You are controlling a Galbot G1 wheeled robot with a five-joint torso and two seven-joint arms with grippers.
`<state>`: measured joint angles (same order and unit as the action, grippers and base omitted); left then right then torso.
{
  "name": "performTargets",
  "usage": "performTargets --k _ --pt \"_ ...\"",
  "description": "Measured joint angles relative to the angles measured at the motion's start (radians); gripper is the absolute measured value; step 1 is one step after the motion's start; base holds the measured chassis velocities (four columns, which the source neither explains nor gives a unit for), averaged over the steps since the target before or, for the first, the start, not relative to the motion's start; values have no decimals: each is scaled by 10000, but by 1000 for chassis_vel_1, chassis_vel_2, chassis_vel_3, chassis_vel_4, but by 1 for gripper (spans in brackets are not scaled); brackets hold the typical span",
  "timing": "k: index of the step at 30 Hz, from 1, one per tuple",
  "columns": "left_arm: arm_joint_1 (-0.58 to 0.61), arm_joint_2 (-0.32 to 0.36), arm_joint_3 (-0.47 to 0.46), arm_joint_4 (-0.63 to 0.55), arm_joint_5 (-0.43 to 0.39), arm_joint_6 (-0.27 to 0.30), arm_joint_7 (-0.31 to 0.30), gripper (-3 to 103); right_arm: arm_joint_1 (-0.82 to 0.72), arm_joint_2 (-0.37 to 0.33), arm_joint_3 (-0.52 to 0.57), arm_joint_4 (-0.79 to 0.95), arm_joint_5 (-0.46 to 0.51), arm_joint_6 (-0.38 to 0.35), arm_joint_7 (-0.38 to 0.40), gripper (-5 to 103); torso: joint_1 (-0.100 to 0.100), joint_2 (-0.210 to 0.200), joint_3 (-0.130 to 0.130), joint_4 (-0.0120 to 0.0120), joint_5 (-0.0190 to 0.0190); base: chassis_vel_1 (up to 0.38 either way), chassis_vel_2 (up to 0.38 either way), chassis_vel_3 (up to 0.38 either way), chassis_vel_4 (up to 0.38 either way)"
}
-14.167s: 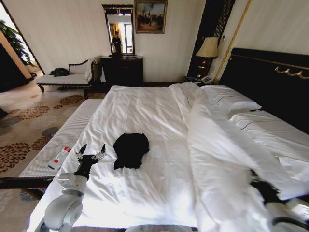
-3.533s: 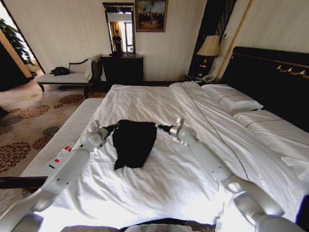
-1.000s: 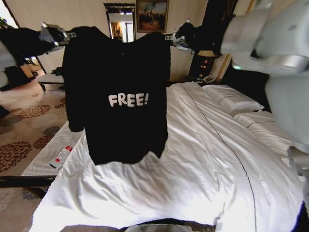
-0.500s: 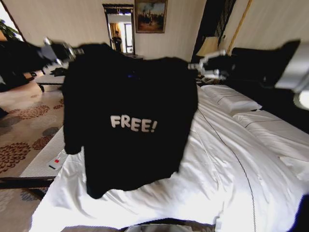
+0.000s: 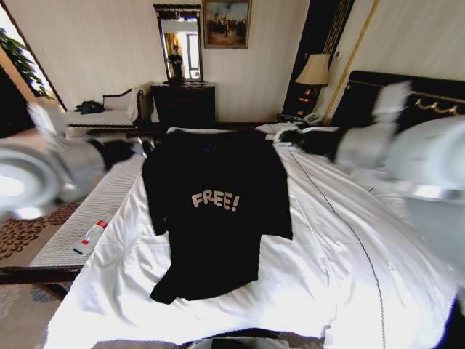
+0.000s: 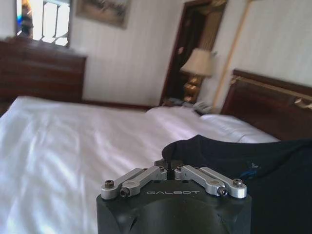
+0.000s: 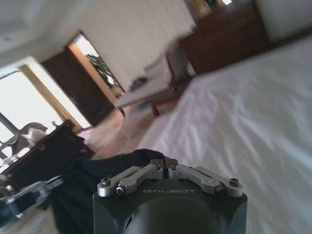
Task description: Fold the clothes on the bed.
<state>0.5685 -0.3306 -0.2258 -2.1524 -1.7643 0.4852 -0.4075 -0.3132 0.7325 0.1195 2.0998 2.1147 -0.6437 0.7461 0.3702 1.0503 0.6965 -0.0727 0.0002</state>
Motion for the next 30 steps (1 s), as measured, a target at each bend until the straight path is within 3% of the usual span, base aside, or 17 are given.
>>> performTargets --k 4,7,10,12,14,21,26,29,30 --pt "792 -1190 517 935 1400 107 123 2 -1106 793 -583 -1251 -1733 -124 -809 0 2 0 0 -9 -2 0 0 0 0" --pt "1029 -1595 671 1315 1913 113 240 2 -1331 1080 -765 -1692 -2263 -124 -1061 0 0 0 -2 -4 0 0 0 0 0" --pt "1071 -2713 1260 2141 3098 18 313 2 -1766 1541 -848 -2488 -3188 -73 -1614 0 -1 0 -2 -4 -5 0 0 0 0" --pt "1067 -2886 1374 2262 3299 -37 311 2 -1818 1597 -849 -2585 -3300 -64 -1674 0 -1 0 -3 -6 -5 0 0 0 0" --pt "1193 -3489 1761 2671 4041 -234 325 2 -2031 1862 -894 -3195 -3993 19 -2095 0 0 0 -2 -9 -1 0 0 0 0" --pt "1226 -4140 2054 3372 4569 -352 351 2 -2184 2125 -883 -4155 -4936 194 -2659 0 -3 0 -2 -3 -1 0 0 0 0" --pt "477 -4748 2483 4283 4741 -403 381 2 -1979 2431 -751 -4629 -5510 223 -2795 0 -4 1 -3 -6 0 0 0 0 0" --pt "-636 -5637 2986 5736 5086 -405 506 2 -1350 2961 -913 -5667 -6200 397 -2956 0 -2 1 -2 -5 0 0 0 0 0" --pt "-636 -5637 2986 5736 5086 -405 506 2 -1350 2961 -913 -5667 -6200 397 -2956 0 -2 1 -2 -5 0 0 0 0 0"
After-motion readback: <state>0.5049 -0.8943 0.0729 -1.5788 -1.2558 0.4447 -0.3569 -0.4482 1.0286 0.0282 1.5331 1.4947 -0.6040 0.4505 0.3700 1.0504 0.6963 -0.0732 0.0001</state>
